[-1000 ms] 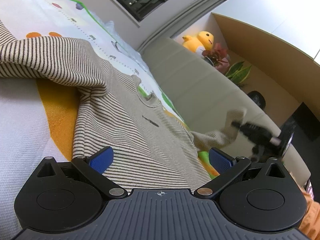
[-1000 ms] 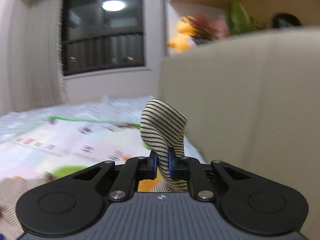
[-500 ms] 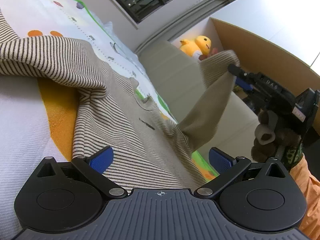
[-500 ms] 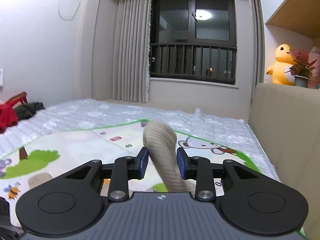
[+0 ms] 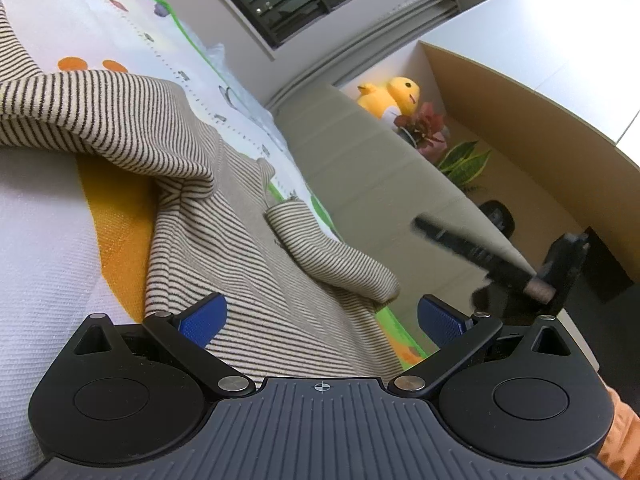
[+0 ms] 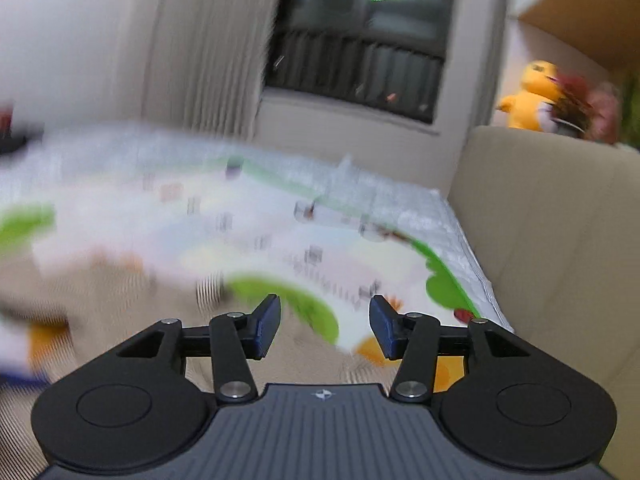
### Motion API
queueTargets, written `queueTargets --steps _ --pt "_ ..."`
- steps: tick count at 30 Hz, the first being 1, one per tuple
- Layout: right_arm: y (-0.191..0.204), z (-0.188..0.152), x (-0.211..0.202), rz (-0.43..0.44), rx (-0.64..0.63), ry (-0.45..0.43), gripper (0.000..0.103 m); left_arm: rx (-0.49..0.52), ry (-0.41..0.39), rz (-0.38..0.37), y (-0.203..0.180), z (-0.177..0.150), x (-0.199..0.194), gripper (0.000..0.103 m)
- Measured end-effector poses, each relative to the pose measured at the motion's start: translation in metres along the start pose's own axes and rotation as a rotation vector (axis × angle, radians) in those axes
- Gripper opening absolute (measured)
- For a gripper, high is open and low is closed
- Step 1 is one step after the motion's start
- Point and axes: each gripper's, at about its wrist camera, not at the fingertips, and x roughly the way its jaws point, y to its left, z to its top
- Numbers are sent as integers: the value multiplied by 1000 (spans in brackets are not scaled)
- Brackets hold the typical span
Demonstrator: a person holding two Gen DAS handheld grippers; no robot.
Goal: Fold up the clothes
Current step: 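Regrasp the laid sleeve with the right gripper and straighten it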
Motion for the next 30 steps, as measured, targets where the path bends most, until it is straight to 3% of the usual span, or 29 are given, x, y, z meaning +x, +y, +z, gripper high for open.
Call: queueTargets --steps 3,7,10,13,15,17,20,25,28,30 --pt "2 -9 19 -13 -20 52 53 -4 -2 -4 1 0 -1 103" --pt "-25 -29 43 26 190 189 56 -11 -3 -9 2 0 -2 103" --pt "-6 -54 29 163 244 263 56 -12 -4 -11 3 0 -2 103" --pt "34 -69 -8 312 97 267 56 -8 -3 -9 2 0 -3 103" --pt "44 -70 -26 350 55 249 55 -9 -3 -10 2 0 -3 103" --pt "43 -61 -36 321 32 200 55 -11 -4 -12 2 0 -4 103" --pt "50 -45 -37 216 -113 99 55 -14 -5 -13 3 0 -4 103" --pt "86 -47 -28 266 -312 84 55 -19 -7 -18 4 1 -4 103" --pt "120 -62 -13 226 -505 89 55 -26 -11 -25 6 1 -5 103" --pt "131 -65 0 210 -549 87 42 -33 -15 -33 7 1 -6 103"
